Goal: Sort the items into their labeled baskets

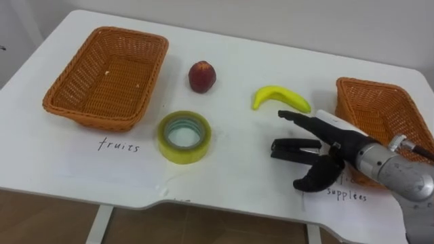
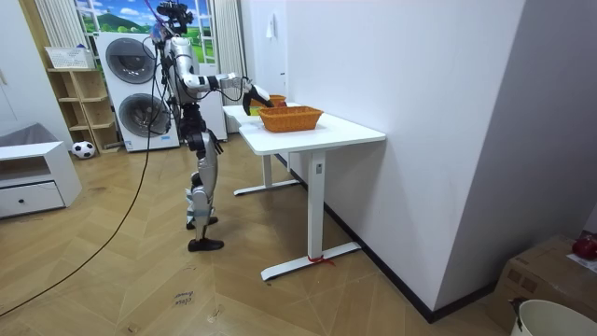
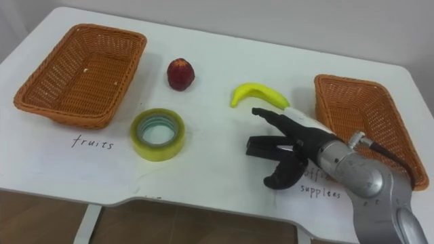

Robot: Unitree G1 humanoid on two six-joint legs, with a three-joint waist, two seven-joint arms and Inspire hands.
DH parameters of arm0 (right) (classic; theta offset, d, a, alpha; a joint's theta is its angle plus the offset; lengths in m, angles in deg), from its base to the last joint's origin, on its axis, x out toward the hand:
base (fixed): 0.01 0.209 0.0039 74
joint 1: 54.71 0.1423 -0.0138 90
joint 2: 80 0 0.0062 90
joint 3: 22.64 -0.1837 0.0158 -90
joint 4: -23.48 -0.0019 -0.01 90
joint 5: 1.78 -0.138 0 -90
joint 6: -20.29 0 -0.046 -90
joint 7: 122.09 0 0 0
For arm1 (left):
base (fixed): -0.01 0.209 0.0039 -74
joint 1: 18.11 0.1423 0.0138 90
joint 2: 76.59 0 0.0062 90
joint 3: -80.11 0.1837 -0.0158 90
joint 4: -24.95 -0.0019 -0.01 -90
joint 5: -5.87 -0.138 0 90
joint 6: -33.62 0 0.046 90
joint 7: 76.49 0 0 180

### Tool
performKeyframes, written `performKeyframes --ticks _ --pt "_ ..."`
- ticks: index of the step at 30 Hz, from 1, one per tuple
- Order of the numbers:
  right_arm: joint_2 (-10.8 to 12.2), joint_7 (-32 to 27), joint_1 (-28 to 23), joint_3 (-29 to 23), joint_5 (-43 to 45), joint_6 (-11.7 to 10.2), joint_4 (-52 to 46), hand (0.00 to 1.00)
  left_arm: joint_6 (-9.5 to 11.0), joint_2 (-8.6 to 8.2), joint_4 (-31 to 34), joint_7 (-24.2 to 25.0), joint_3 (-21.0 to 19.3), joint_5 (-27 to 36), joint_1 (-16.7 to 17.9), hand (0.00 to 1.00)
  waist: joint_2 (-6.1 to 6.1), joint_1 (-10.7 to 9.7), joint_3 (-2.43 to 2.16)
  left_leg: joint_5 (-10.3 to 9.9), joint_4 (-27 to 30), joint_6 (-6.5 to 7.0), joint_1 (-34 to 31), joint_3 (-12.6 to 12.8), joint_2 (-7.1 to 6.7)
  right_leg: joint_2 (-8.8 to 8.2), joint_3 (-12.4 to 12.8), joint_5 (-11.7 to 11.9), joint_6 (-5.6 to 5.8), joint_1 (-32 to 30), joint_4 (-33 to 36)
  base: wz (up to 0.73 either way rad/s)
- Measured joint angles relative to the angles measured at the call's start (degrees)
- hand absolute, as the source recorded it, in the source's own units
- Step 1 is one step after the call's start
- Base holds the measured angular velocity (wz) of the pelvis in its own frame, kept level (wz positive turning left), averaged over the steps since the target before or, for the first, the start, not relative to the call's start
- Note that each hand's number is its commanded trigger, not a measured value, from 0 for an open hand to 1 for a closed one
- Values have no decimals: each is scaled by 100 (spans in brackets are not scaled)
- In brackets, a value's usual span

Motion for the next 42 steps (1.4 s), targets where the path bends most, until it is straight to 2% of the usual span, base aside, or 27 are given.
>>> performKeyframes --ticks 9,22,36,40,42 --pt "0 -5 0 40 80 36 8 0 0 -4 0 -81 18 5 1 0 -1 5 -9 0 -1 0 -4 2 0 -1 1 0 0 -6 -1 0" --pt "1 -190 1 403 102 36 177 0 0 -2 7 -120 79 91 -4 0 -3 30 -11 0 -2 0 8 14 1 -1 16 0 0 -6 -3 0" --pt "4 -234 1 438 230 35 411 0 0 -57 -17 -196 117 99 -28 0 32 163 -7 0 -6 0 2 7 -1 -2 2 0 0 -2 0 0" --pt "81 -400 1 437 233 34 543 0 2 -77 -192 -235 114 101 -68 0 76 161 -30 0 -6 0 2 4 -2 -3 2 0 0 -2 -2 0" --pt "142 -465 1 436 375 32 564 0 1 -87 -199 -238 98 99 -64 0 90 163 -27 0 -5 0 -1 5 -2 -2 2 0 0 -4 -3 0"
